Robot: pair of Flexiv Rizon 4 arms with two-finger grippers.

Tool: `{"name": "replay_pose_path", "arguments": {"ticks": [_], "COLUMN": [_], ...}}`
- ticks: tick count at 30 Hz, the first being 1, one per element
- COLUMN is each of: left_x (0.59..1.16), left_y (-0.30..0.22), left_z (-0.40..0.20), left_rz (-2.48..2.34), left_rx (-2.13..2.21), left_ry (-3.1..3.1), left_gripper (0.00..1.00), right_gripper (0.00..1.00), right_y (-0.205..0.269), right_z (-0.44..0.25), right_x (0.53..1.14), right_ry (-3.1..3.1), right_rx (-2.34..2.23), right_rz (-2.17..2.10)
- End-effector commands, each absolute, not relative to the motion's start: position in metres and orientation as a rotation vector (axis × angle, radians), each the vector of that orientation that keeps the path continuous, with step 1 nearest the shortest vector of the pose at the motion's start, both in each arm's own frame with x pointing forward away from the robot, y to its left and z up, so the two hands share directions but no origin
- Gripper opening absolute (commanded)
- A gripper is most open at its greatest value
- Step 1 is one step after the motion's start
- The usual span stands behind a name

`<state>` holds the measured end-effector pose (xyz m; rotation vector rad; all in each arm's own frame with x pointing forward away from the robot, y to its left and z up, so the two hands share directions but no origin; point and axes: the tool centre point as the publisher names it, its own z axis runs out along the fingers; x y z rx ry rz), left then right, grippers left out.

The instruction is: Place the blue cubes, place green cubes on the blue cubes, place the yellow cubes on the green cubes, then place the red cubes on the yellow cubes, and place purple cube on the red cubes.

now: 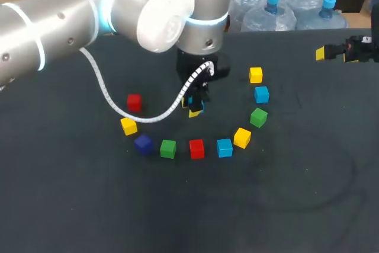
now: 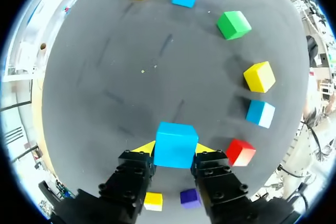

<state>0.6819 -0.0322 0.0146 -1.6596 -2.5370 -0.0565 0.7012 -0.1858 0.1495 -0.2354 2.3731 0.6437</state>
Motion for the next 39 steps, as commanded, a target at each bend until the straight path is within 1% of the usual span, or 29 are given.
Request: {"name": "replay_pose_path", "arguments": {"ticks": [1,9,18,36,38,39], "left_x": [0.671,0.661,0.665,0.66,0.66,0.66], "left_y": [-0.021,-0.021,-0.029,-0.028,-0.027,-0.027], "left_z": [0.011,0.01,0.003,0.0,0.0,-0.001], "left_rz": [0.005,0.011,-0.013,0.009,0.012,0.016], "left_rx": [-1.712,-1.746,-1.837,-1.839,-1.839,-1.839], "left_ry": [-2.552,-2.504,-2.437,-2.406,-2.405,-2.404], "left_gripper": [0.0,0.0,0.0,0.0,0.02,0.07], "right_gripper": [1.0,1.0,1.0,1.0,1.0,1.0], "right_y": [-0.185,-0.185,-0.185,-0.185,-0.185,-0.185], "right_z": [0.15,0.15,0.15,0.15,0.15,0.15], "right_x": [0.701,0.701,0.701,0.701,0.701,0.701], "right_ry": [2.374,2.374,2.374,2.374,2.374,2.374], "right_rx": [-0.232,-0.232,-0.232,-0.232,-0.232,-0.232], "right_rz": [0.638,0.638,0.638,0.638,0.638,0.638]}}
